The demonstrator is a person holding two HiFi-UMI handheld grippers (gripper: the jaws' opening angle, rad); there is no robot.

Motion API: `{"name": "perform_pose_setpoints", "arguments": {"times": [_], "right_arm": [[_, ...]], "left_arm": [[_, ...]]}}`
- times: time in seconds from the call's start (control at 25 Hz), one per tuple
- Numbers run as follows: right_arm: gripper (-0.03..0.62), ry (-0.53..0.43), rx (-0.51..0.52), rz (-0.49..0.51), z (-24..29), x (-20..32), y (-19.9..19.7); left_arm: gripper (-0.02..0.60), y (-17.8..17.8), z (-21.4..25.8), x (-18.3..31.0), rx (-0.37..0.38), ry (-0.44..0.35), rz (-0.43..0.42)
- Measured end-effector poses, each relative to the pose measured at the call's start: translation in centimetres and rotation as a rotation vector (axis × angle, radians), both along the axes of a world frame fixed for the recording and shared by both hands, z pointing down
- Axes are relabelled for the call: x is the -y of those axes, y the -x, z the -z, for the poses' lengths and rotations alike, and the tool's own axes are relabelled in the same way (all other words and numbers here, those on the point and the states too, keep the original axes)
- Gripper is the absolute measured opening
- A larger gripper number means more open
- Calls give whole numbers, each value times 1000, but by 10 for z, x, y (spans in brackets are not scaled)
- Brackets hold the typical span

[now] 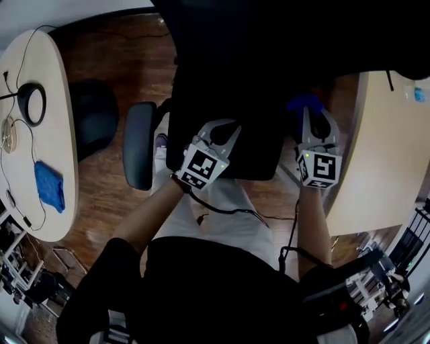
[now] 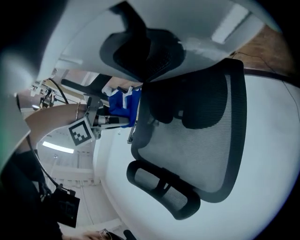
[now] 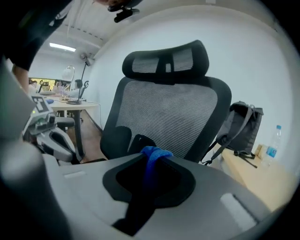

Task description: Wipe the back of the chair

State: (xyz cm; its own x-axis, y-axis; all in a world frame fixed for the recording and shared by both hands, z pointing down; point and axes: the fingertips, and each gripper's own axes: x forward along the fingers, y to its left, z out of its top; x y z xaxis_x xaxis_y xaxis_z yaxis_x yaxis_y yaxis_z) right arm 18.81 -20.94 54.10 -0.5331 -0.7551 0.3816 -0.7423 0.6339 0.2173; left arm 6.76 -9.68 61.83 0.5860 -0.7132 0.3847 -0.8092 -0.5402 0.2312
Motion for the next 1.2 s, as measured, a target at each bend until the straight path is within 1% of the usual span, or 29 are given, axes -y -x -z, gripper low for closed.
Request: {"name": "perform_pose_setpoints", "arguments": {"times": [0.04,0.08,0.16,0.24,0.28,0.36,0.48,0.56,0.64,0.72,0.8,1.0,1.08,1.2], "right_arm": [[48,8,7,2,-10,8,-1],[48,16,-8,-5,-21,17,-4],[48,40,-76,-64,-51,37,-13],[48,74,-147,-158,-78,52,-21],[48,75,-171,-194,-86,59,-22],[48,54,-203,-224,-93,69,-22],[48,27,-208,-194,-100,80,-10],[48,24,-202,-182,-102,81,-3],[48,23,-187,-214,-101,83,-4],[48,18,-150,-245,-99,83,1],[48,12,-112,-228,-99,81,20],[48,6,-70,-143,-98,76,89],[48,9,-50,-89,-98,69,124],[48,17,-37,-8,-101,56,177]], "left_arm": [[6,-4,-10,3,6,11,14],[6,-9,-18,6,5,26,33],[6,-12,-29,9,3,53,71],[6,-6,-31,13,5,63,90],[6,-1,-30,15,5,61,96],[6,13,-27,17,2,59,118],[6,40,-28,12,6,78,169],[6,49,-33,3,8,113,199],[6,54,-37,0,-16,140,231],[6,58,-35,1,-40,147,254],[6,58,-32,-1,-43,147,247],[6,45,-27,-19,-46,142,133],[6,49,-28,-29,-57,160,117],[6,52,-29,-44,-99,203,90]]}}
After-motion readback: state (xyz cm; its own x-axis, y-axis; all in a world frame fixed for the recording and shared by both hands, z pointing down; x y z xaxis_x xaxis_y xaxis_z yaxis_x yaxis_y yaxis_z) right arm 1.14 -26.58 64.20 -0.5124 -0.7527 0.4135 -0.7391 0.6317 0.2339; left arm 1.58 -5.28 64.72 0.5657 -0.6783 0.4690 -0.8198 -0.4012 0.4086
